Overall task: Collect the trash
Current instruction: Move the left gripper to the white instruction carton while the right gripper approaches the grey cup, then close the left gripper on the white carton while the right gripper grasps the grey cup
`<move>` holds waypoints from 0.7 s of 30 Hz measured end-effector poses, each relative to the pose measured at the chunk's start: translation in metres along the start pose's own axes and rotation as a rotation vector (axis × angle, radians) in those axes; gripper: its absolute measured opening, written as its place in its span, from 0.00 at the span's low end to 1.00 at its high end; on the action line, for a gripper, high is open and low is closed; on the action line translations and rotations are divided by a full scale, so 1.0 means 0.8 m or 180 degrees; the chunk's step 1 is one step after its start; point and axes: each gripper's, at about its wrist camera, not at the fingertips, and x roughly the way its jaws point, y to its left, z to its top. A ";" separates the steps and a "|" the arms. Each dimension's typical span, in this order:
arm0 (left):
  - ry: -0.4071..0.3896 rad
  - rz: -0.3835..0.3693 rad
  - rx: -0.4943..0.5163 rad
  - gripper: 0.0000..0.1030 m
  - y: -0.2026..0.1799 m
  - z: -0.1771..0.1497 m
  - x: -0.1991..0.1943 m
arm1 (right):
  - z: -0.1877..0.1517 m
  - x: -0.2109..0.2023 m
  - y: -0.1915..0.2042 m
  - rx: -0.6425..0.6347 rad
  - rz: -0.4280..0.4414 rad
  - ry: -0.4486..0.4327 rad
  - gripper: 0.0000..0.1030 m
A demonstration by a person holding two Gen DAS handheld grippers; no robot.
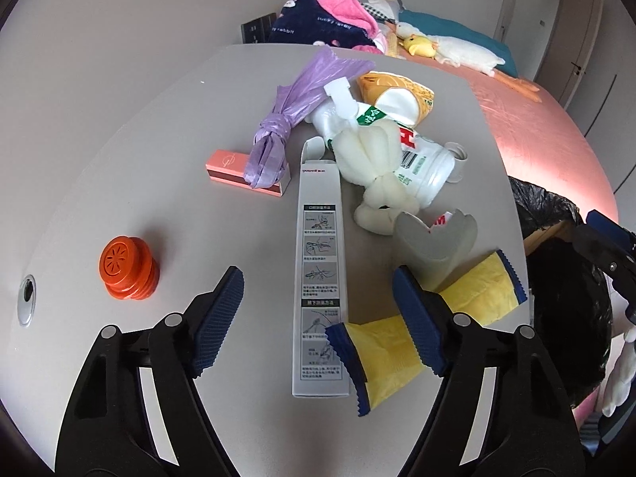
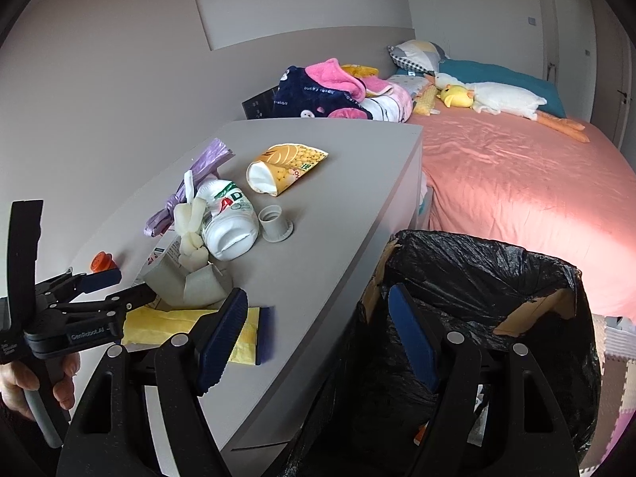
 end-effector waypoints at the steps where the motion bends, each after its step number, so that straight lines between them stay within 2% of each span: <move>1: 0.0020 -0.0012 -0.0017 0.71 0.002 0.002 0.004 | 0.000 0.001 0.002 -0.0010 0.0017 -0.0001 0.72; 3: 0.0061 -0.0017 -0.0044 0.68 0.006 0.004 0.011 | 0.001 0.005 0.007 -0.0029 0.0051 0.0007 0.72; 7: 0.0175 -0.0051 -0.0052 0.48 0.010 0.006 0.028 | 0.001 0.016 0.022 -0.0091 0.0131 0.0056 0.72; 15: 0.0057 0.0015 -0.0049 0.47 0.021 0.004 0.032 | 0.000 0.035 0.057 -0.0256 0.0347 0.0143 0.72; 21: -0.0005 -0.0132 -0.0313 0.47 0.049 0.000 0.027 | -0.002 0.056 0.081 -0.0335 0.0529 0.0254 0.77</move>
